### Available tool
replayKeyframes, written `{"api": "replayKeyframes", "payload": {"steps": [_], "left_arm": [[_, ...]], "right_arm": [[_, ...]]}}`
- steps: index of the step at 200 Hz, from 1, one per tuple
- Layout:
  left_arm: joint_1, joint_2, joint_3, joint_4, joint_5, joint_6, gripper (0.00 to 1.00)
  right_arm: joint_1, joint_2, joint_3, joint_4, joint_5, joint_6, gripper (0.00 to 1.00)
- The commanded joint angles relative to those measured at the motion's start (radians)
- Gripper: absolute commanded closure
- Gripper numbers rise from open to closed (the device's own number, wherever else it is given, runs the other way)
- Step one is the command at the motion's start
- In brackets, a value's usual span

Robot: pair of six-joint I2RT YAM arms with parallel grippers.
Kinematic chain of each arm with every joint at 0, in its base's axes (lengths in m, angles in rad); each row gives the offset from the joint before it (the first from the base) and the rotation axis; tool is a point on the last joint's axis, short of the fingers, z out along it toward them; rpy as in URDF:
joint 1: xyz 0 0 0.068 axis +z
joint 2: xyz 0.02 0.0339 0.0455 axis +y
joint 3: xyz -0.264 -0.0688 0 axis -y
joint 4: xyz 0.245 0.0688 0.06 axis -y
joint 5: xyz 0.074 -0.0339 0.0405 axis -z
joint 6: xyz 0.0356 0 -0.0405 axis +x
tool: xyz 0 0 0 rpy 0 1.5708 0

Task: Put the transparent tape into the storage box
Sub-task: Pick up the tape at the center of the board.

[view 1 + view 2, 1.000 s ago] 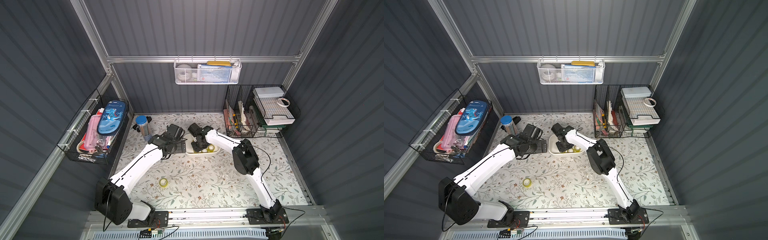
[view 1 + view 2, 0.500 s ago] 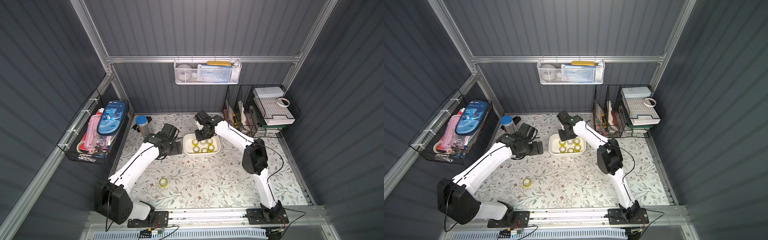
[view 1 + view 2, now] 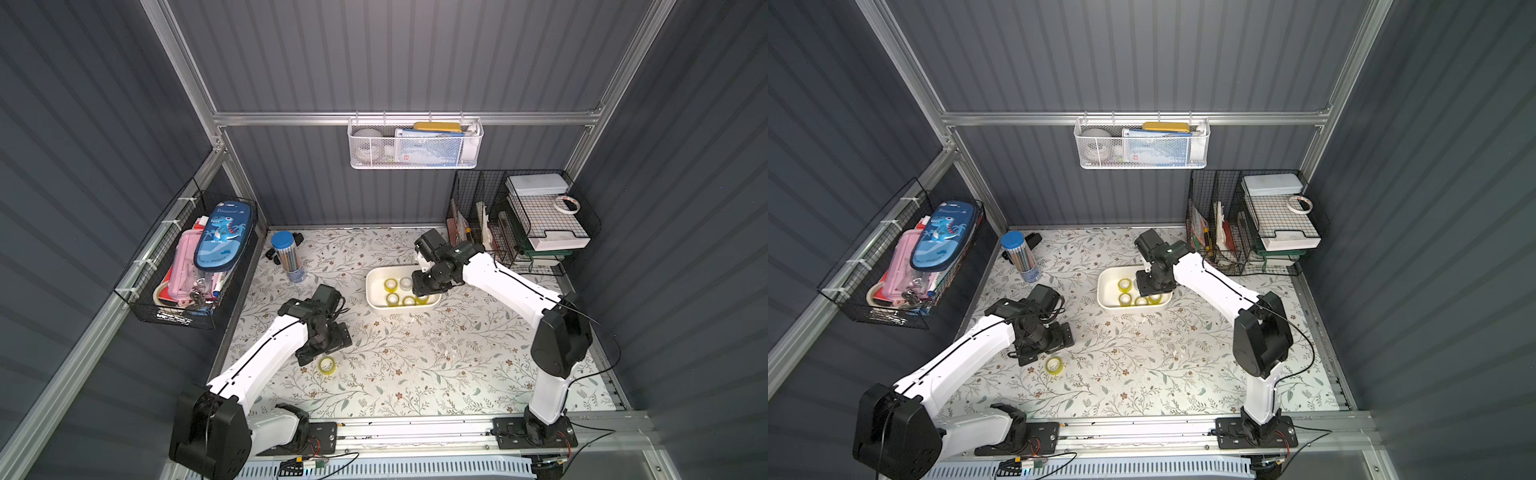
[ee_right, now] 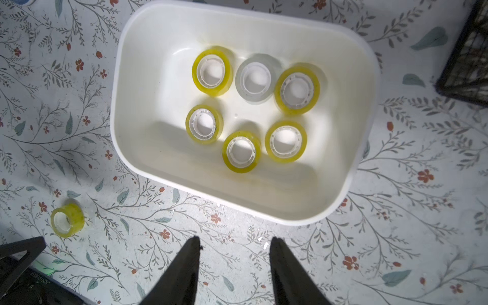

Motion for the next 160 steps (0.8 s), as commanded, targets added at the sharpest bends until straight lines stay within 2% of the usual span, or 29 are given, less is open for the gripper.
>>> {"api": "replayKeyframes", "payload": {"steps": [1,38,93,160], "left_arm": [[0.007,-0.039,-0.046,0.022,0.004,-0.113,0.01],[0.011,-0.073,-0.117,0.070,-0.015,-0.184,0.01],[0.023,-0.153,-0.196,0.065,-0.089,-0.304,0.03],[0.062,-0.138,-0.276,0.150,-0.085,-0.365,0.14]], "right_arm": [[0.002,-0.053,-0.074,0.028,-0.019,0.033,0.52],[0.004,-0.142,-0.185,0.052,-0.006,0.046,0.52],[0.004,-0.195,-0.249,0.061,0.007,0.045,0.52],[0.004,-0.195,-0.266,0.061,0.022,0.045,0.52]]}}
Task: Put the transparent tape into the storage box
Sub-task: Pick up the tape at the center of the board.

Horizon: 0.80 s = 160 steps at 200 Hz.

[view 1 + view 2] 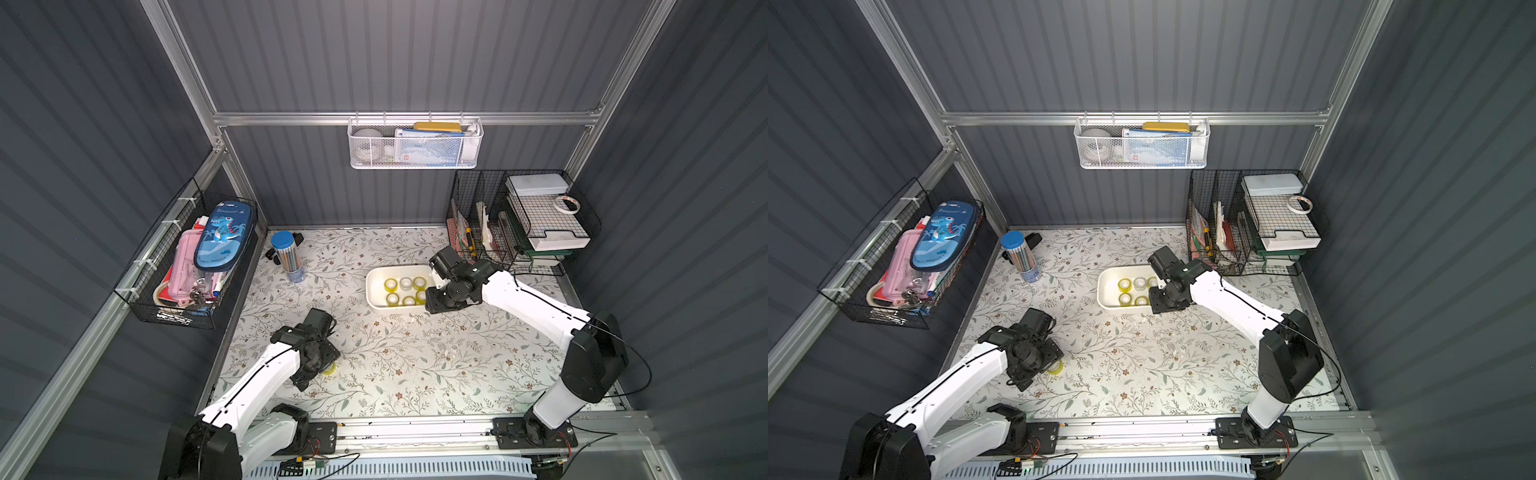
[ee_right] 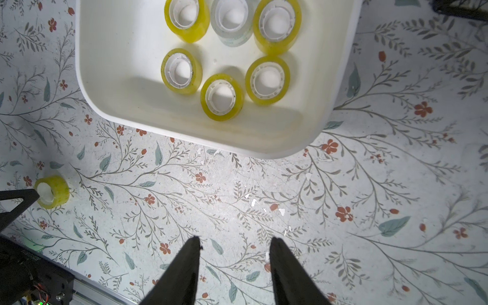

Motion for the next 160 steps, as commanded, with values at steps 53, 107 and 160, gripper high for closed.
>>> {"api": "replayKeyframes", "payload": {"steps": [53,107,160], "left_arm": [[0.059,0.035,-0.033,0.078,-0.006,-0.021,0.22],[0.061,0.012,-0.046,0.065,0.010,-0.014,0.37],[0.061,-0.108,-0.067,0.038,0.011,-0.009,0.30]], "right_arm": [[0.003,0.000,-0.007,-0.003,0.026,0.013,0.53],[0.003,0.002,-0.005,-0.015,0.033,0.012,0.52],[0.004,0.013,0.000,-0.017,0.017,0.009,0.52]]}}
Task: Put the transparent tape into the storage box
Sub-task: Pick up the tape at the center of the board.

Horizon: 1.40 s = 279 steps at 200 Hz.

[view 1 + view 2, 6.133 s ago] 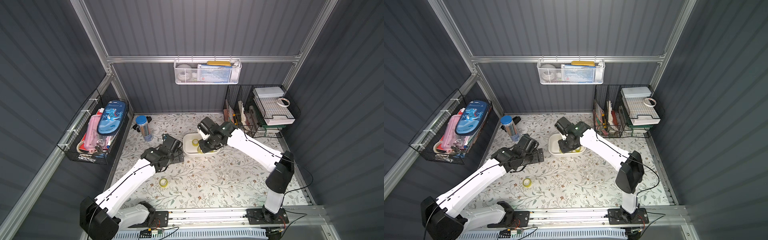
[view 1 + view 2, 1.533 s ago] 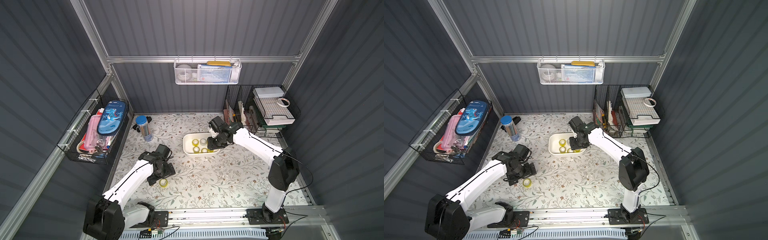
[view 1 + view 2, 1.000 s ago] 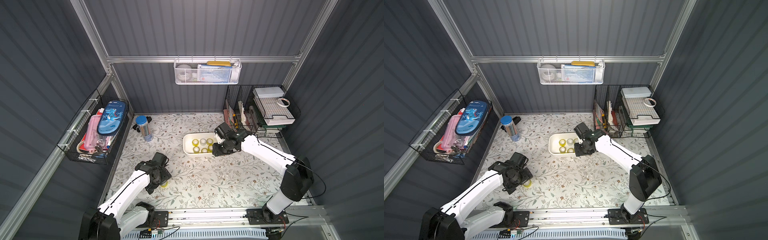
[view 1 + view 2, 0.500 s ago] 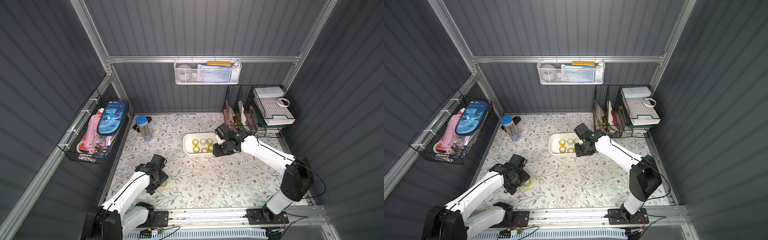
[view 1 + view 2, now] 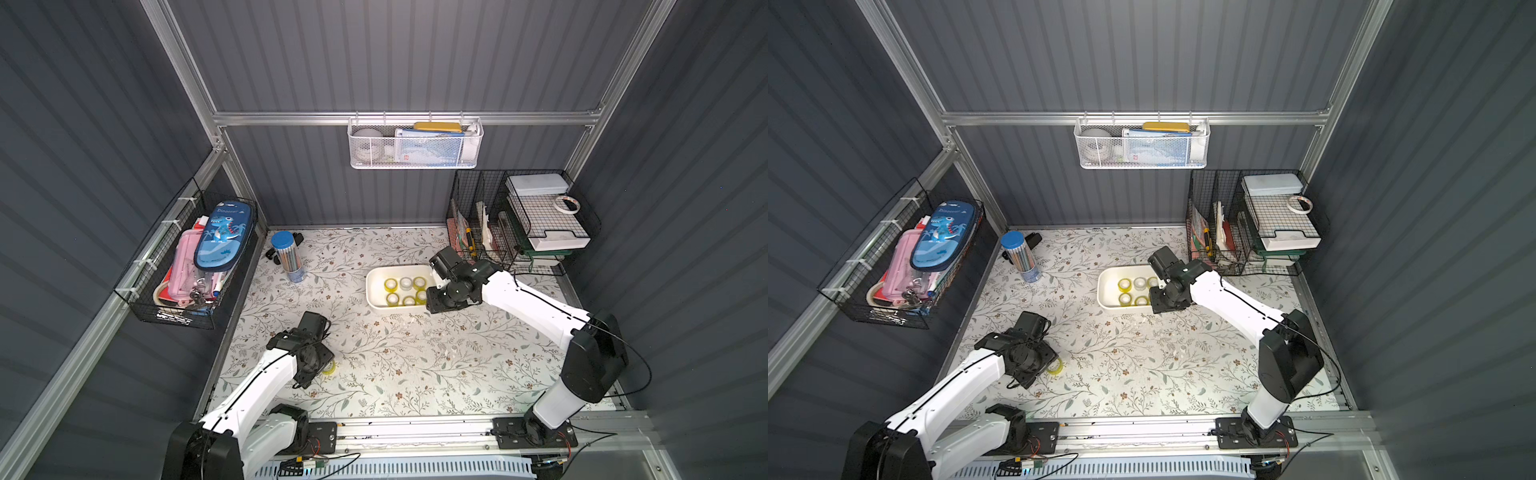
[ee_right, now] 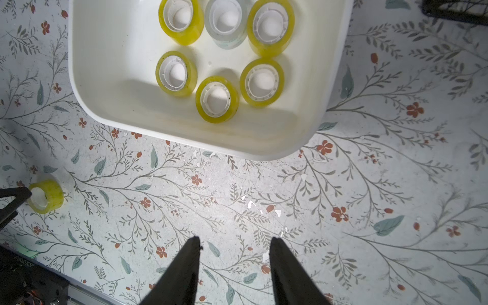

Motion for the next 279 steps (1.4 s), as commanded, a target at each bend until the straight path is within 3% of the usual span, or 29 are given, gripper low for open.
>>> {"api": "replayKeyframes", "payload": {"steps": [1,116,162,207,241,279], "left_arm": [[0.006,-0.052,-0.009,-0.039,0.004,0.005,0.30],[0.006,0.133,-0.033,0.084,0.062,0.044,0.42],[0.006,0.182,-0.040,0.110,0.077,0.051,0.58],[0.006,0.160,-0.053,0.126,0.087,0.052,0.80],[0.007,0.147,-0.029,0.125,0.089,0.085,1.00],[0.006,0.113,0.075,0.063,0.056,0.154,1.00]], "right_arm": [[0.004,0.014,0.000,-0.018,0.001,0.007,0.52],[0.004,0.007,-0.036,-0.009,0.006,0.020,0.52],[0.002,-0.004,-0.041,-0.014,0.032,0.028,0.52],[0.002,-0.013,-0.039,-0.013,0.038,0.037,0.51],[0.002,-0.013,-0.037,-0.016,0.045,0.040,0.43],[0.000,-0.013,-0.035,-0.019,0.052,0.046,0.26]]}}
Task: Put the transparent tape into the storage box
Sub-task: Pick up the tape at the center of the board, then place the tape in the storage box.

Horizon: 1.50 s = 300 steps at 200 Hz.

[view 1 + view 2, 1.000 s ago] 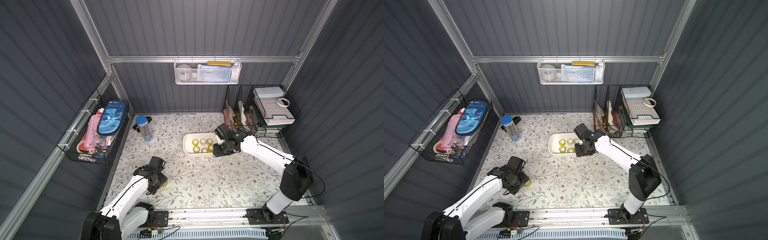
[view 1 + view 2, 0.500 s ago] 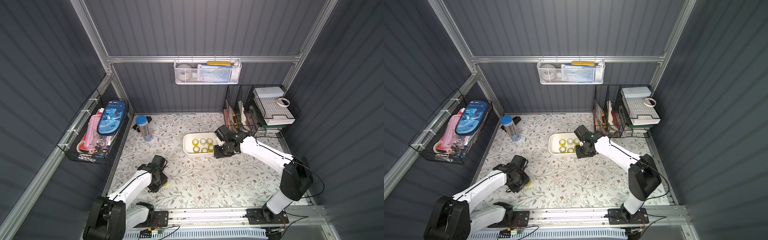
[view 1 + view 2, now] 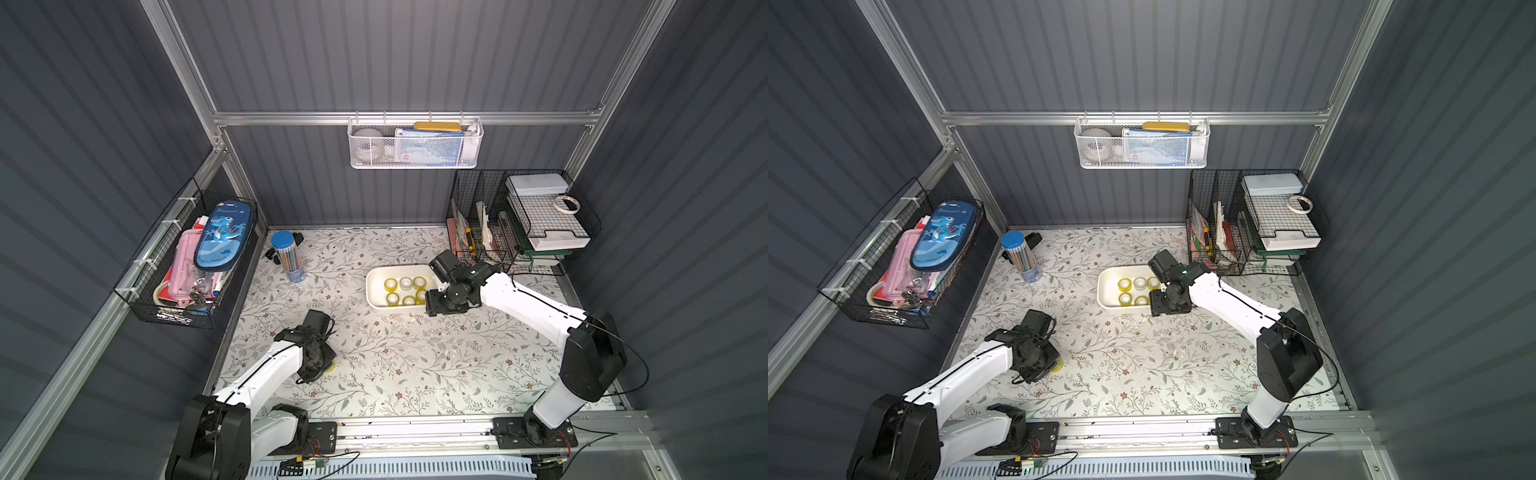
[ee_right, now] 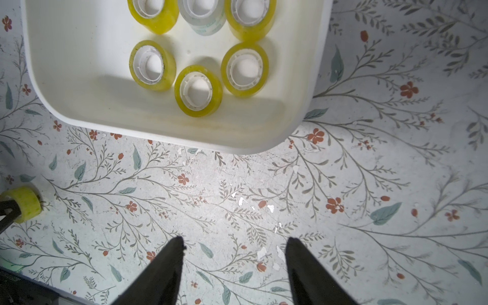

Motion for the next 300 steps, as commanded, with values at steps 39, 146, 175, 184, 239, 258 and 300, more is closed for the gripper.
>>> {"api": "replayKeyframes", "payload": {"steps": [39,146,175,184,239,258,300], "left_arm": [[0.003,0.010,0.270,-0.086,-0.040,0.191,1.00],[-0.060,0.493,0.921,-0.171,-0.033,0.588,1.00],[-0.108,0.614,1.049,-0.217,-0.060,0.643,1.00],[-0.121,0.648,1.084,-0.231,-0.070,0.659,1.00],[-0.161,0.793,1.205,-0.289,-0.112,0.704,1.00],[-0.178,0.833,1.241,-0.305,-0.121,0.710,1.00],[-0.223,0.907,1.300,-0.312,-0.146,0.715,1.00]], "right_arm": [[-0.010,-0.014,0.007,-0.019,0.031,0.019,0.01],[-0.095,0.036,0.136,-0.087,0.012,-0.012,0.01],[-0.122,0.064,0.161,-0.097,0.004,-0.019,0.01],[-0.130,0.073,0.167,-0.100,0.003,-0.020,0.01],[-0.174,0.151,0.203,-0.099,-0.039,-0.027,0.01],[-0.186,0.184,0.223,-0.103,-0.051,-0.030,0.01],[-0.208,0.253,0.271,-0.108,-0.087,-0.031,0.01]]}}
